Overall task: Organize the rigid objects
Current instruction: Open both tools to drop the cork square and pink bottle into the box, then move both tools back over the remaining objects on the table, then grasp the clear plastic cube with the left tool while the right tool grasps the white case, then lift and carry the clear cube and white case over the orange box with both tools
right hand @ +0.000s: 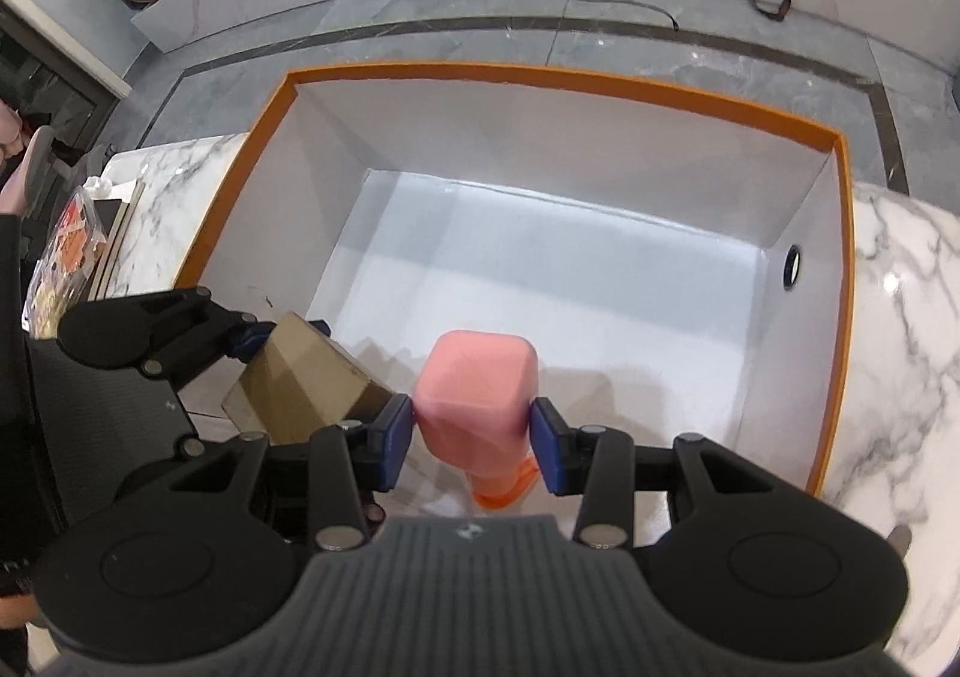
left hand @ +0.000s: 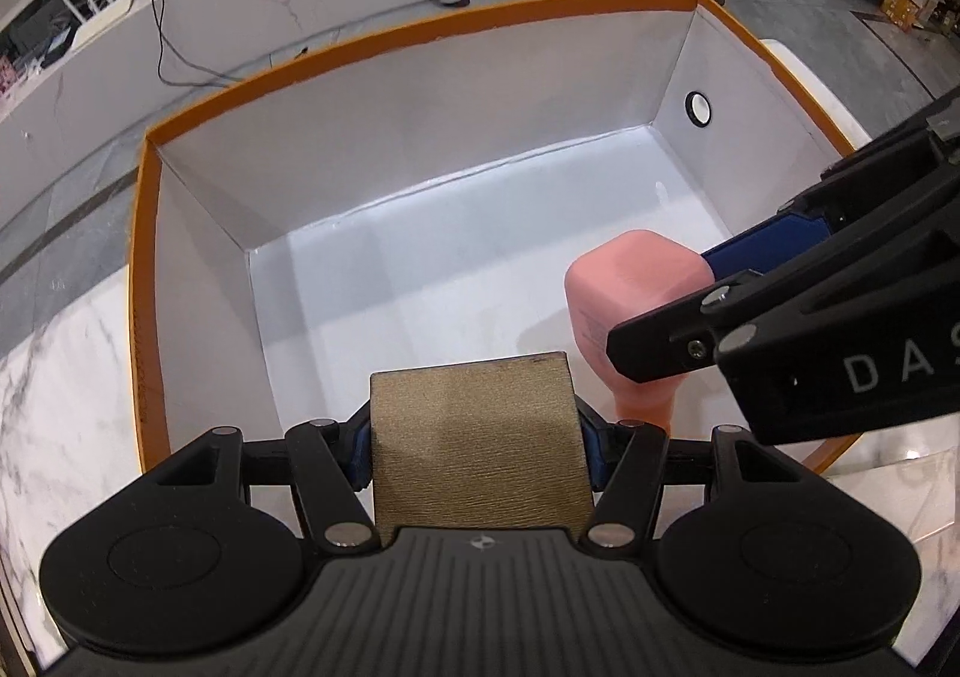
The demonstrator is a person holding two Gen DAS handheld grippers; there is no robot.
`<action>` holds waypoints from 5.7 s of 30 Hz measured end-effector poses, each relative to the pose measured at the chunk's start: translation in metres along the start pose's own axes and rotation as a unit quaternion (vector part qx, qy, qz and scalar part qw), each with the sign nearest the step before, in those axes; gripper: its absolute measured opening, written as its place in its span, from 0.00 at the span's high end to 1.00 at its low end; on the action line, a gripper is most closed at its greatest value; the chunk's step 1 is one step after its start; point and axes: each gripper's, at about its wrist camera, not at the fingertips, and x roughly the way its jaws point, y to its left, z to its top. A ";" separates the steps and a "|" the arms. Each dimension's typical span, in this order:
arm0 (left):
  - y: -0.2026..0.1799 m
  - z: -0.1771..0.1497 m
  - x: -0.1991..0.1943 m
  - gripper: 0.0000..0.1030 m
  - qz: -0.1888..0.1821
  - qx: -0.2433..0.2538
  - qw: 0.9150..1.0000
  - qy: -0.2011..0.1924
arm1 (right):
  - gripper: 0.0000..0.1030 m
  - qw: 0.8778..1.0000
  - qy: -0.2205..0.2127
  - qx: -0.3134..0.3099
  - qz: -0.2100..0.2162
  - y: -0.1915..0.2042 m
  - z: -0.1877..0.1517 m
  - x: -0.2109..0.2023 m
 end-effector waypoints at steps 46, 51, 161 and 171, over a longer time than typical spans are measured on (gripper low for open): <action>0.079 -0.090 -0.100 0.21 -0.044 -0.238 0.967 -0.084 | 0.28 0.972 -0.190 -0.117 -0.075 0.065 -0.240 -0.420; 0.036 -0.136 -0.109 0.21 -0.007 -0.185 0.979 -0.090 | 0.27 0.970 -0.208 -0.122 0.000 0.049 -0.285 -0.380; -0.047 -0.153 -0.234 0.48 0.017 0.130 0.984 -0.119 | 0.40 0.916 -0.039 -0.374 -0.143 0.035 -0.217 -0.217; -0.057 -0.083 -0.287 0.48 0.035 0.131 0.975 -0.174 | 0.40 0.895 -0.104 -0.398 -0.171 0.067 -0.172 -0.289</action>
